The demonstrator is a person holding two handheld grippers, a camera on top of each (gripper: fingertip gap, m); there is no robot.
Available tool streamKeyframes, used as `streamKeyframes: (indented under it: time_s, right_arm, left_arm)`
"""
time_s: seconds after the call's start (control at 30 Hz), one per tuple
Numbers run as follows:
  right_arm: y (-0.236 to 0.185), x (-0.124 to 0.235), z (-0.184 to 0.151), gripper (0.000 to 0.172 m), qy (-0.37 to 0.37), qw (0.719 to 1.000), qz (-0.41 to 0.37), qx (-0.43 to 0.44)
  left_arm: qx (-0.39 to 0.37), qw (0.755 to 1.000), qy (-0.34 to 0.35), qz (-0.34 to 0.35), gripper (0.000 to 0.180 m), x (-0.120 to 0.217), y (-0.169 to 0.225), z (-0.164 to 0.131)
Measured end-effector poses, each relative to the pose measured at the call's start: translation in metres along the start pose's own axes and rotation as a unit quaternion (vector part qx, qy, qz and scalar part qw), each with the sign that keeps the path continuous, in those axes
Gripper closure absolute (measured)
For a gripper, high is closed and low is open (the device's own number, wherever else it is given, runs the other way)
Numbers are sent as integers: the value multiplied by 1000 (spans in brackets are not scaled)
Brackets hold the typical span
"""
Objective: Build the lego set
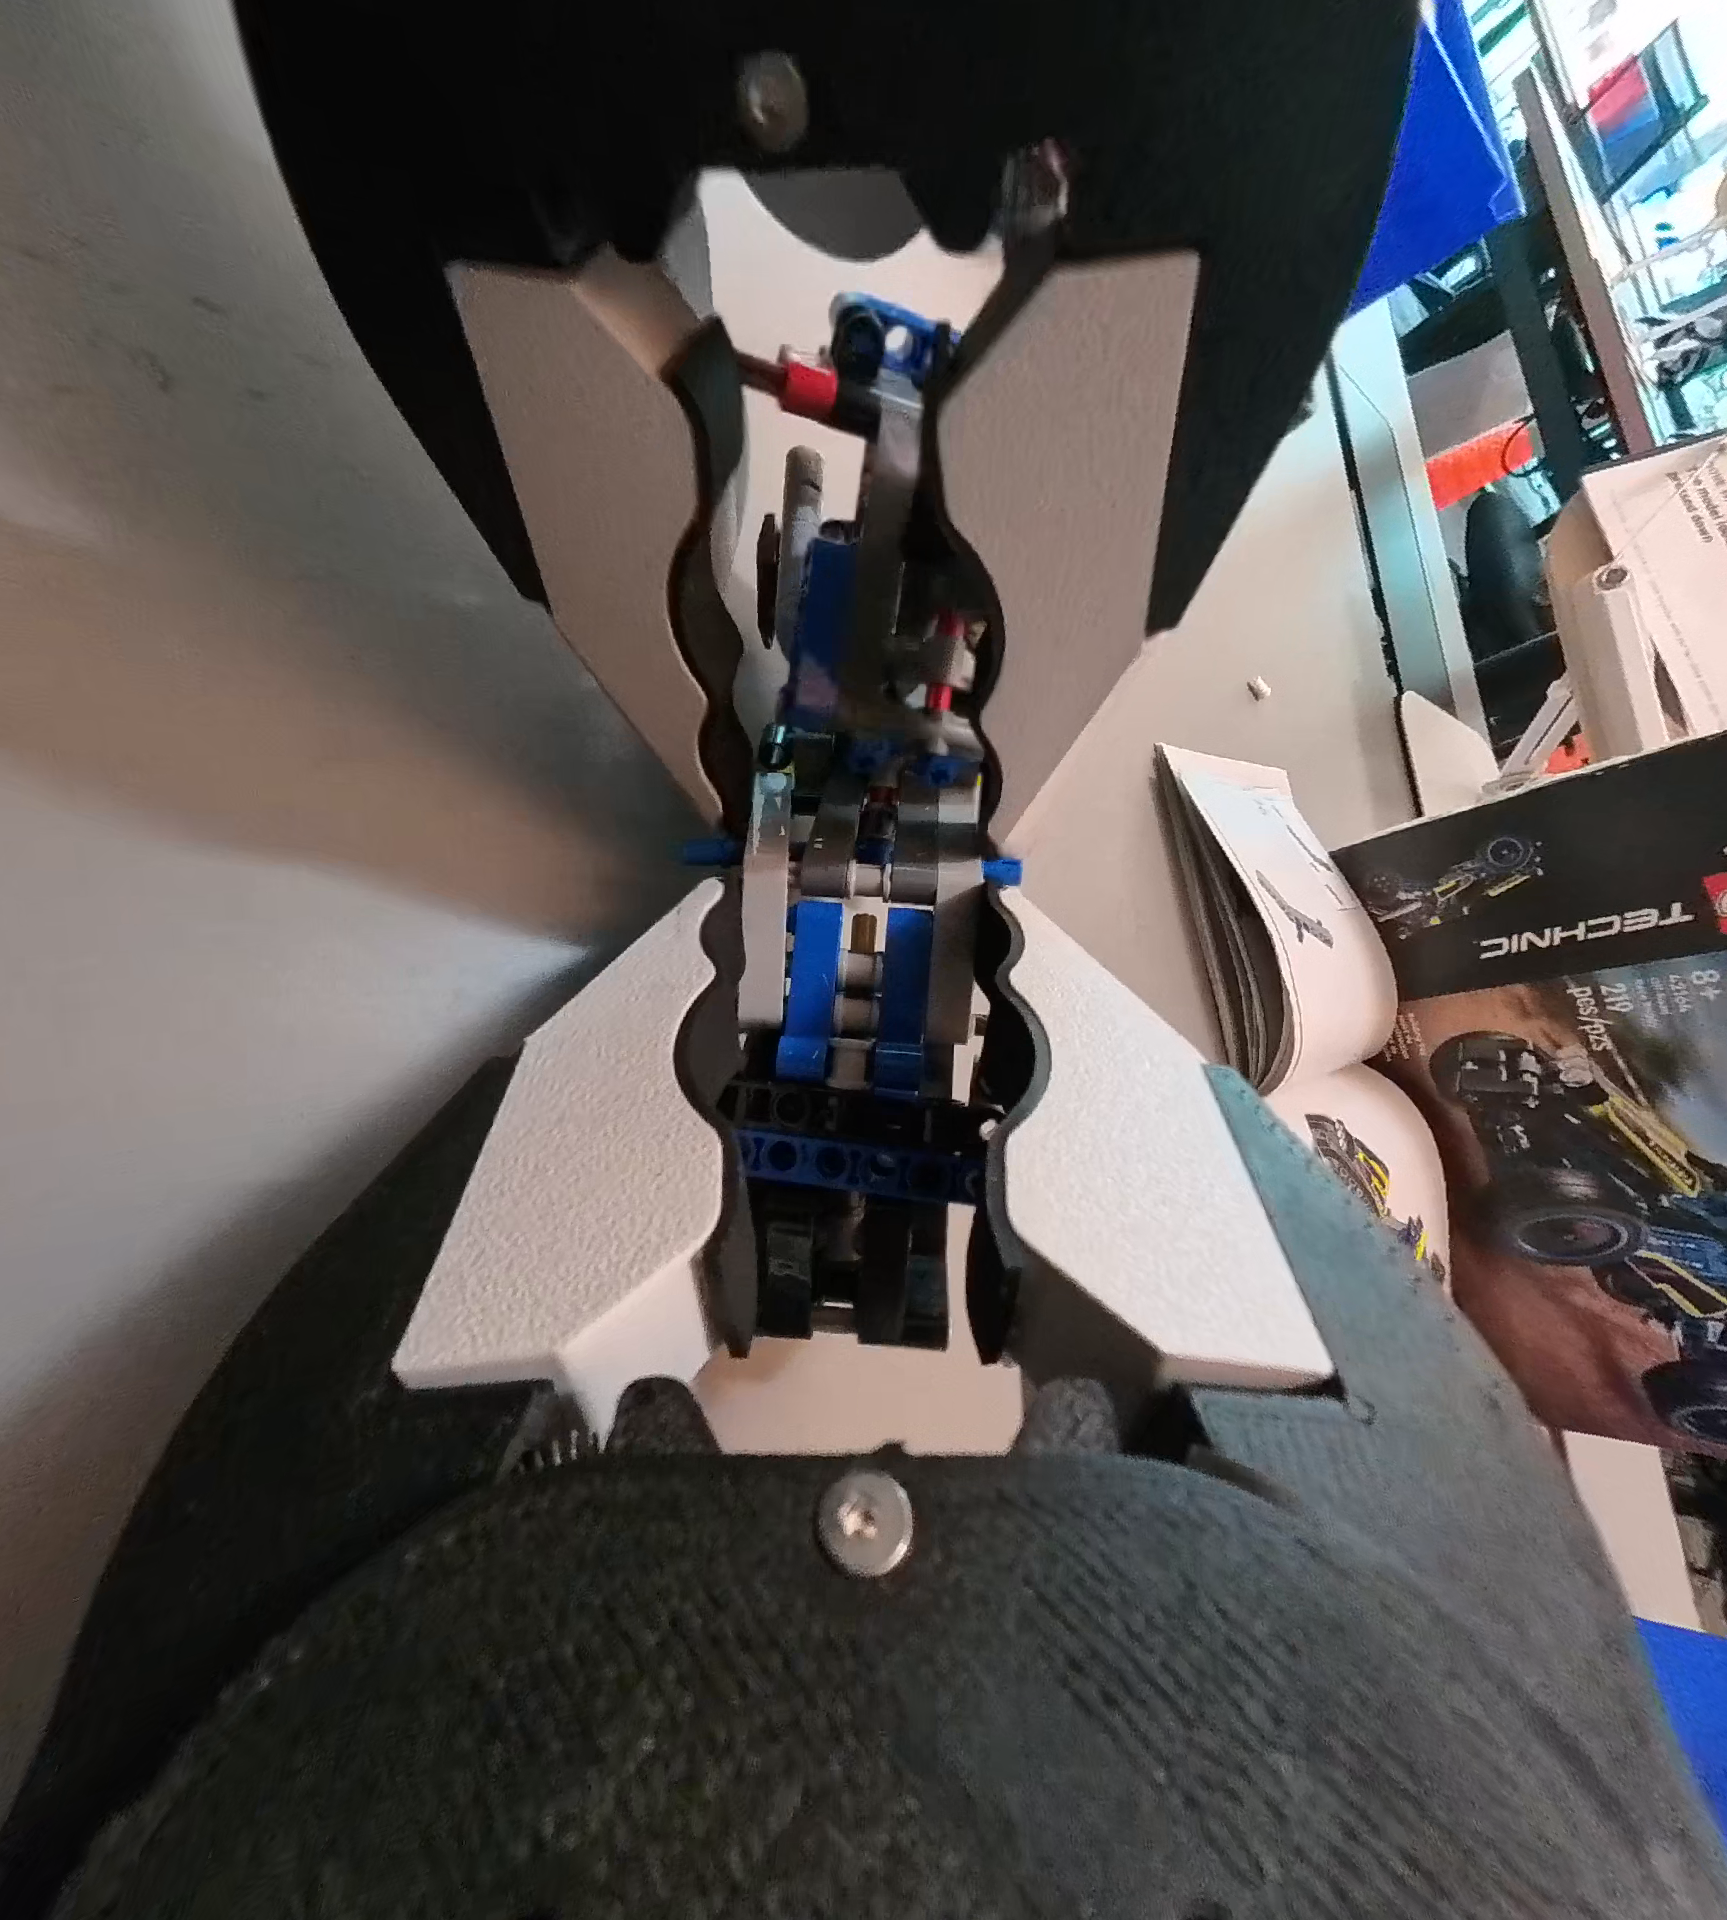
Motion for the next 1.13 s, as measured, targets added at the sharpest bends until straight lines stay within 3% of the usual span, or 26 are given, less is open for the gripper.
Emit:
streamKeyframes:
  time_s: [0.1, 0.17, 0.2, 0.37, 0.47, 1.13]
  right_arm:
    - [0, 0, 0, 128, -2, 1000, 5, -11]
    - [1, 1, -1, 128, 0, 1000, 10, -14]
    - [1, 1, -2, 128, 1, 1000, 11, -13]
    - [0, 2, -3, 128, 15, 1000, 14, -13]
    - [0, 2, -4, 128, 24, 999, 18, -19]
    - [2, 2, -6, 129, 13, 1000, 10, -17]
  left_arm:
    - [-10, 999, 4, 52, 129, 10, 8, 5]
    - [-25, 998, -2, 56, 139, 14, 16, 6]
    - [-22, 999, -1, 50, 150, 14, 19, 6]
    - [20, 999, 18, 25, 149, 14, 20, 8]
    - [-8, 1000, -18, 1, 148, 9, 19, 9]
    - [-13, 1000, -3, 12, 163, 3, 11, 10]
Point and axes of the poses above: each gripper's, where its closed fingertips meet, x back along the fingers, z out of its top, y = z × x across the jaws, the point moved 7 cm from there along x, back along the fingers, and after that the axes turned 8 degrees about -y, right-handed, at the moved point
